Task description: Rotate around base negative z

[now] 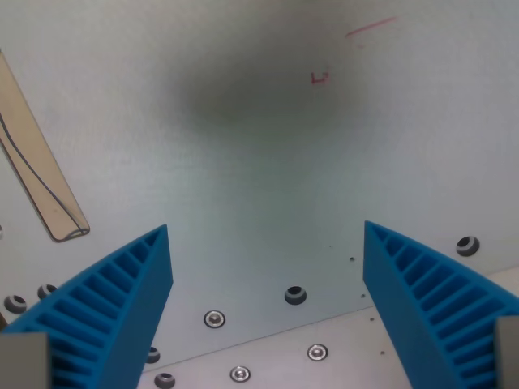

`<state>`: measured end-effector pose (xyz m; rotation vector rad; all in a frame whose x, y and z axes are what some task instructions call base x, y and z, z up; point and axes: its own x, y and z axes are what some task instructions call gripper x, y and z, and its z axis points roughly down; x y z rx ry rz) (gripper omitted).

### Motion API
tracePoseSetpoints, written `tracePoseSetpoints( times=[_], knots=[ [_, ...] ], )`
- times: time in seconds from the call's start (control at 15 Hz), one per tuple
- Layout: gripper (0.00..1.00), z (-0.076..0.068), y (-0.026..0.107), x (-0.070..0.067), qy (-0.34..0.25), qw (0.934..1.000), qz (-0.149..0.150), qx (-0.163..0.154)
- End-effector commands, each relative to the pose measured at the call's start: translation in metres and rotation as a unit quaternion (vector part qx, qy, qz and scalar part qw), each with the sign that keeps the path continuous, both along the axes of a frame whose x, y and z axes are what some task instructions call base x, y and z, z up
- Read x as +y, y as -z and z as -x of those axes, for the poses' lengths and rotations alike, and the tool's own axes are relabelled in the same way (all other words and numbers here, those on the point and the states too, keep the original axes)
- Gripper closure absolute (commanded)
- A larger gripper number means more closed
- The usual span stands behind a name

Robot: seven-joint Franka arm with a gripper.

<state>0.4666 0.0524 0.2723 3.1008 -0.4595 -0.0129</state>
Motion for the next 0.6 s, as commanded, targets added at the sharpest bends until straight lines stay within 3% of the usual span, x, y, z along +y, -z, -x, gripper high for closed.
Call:
tracePoseSetpoints(
  times=[0.07,0.6],
  knots=[
    [0.0,-0.0002,-0.0017,-0.0002,0.084,0.9964,-0.001,-0.001],
    [0.0,-0.0002,-0.0017,-0.0002,0.137,0.9905,-0.001,-0.001]
  ],
)
